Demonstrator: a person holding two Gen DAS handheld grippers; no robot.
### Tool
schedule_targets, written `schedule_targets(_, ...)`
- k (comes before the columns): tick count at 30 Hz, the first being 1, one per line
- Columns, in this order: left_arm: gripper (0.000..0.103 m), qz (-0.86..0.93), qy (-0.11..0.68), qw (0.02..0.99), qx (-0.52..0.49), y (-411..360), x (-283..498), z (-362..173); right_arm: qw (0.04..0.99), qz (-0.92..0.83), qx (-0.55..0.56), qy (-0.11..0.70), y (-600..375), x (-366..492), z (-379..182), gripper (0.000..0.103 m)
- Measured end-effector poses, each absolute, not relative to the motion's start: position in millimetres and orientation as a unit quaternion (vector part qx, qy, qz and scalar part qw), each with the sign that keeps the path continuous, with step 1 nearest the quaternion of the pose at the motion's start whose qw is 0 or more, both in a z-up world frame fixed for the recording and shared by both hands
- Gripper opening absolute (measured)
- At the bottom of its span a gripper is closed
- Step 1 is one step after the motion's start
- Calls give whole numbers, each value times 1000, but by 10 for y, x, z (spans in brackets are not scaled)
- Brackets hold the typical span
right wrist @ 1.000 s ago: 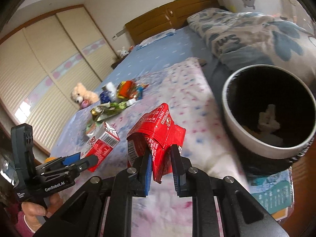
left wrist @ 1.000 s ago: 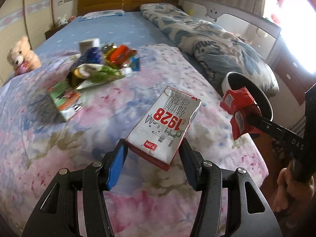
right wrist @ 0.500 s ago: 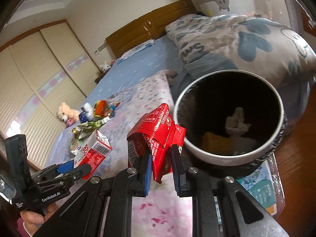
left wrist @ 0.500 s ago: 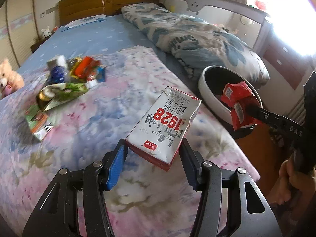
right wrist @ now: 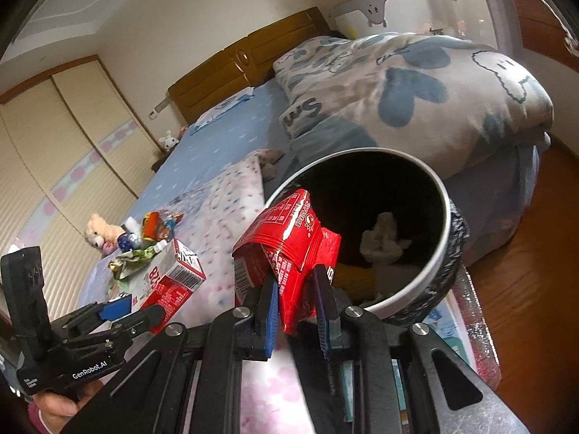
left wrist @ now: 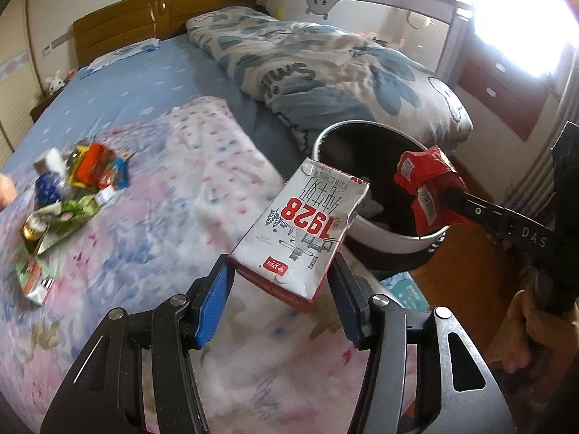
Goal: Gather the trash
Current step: 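Carry the carton and red bag over the bin and open both tools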
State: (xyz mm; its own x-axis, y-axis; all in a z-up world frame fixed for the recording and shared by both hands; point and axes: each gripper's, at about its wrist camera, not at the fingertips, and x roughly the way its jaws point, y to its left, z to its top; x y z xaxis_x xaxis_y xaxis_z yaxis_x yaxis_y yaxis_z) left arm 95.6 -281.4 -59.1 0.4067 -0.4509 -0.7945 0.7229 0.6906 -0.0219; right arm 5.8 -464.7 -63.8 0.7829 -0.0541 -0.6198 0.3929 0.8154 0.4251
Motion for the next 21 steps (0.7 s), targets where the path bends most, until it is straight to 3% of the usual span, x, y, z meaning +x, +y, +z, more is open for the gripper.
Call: schedule_targets(21, 53, -380, 411, 804, 202, -3558, 1052, -617, 893, -150, 276, 323, -5139, 191, -690, 18)
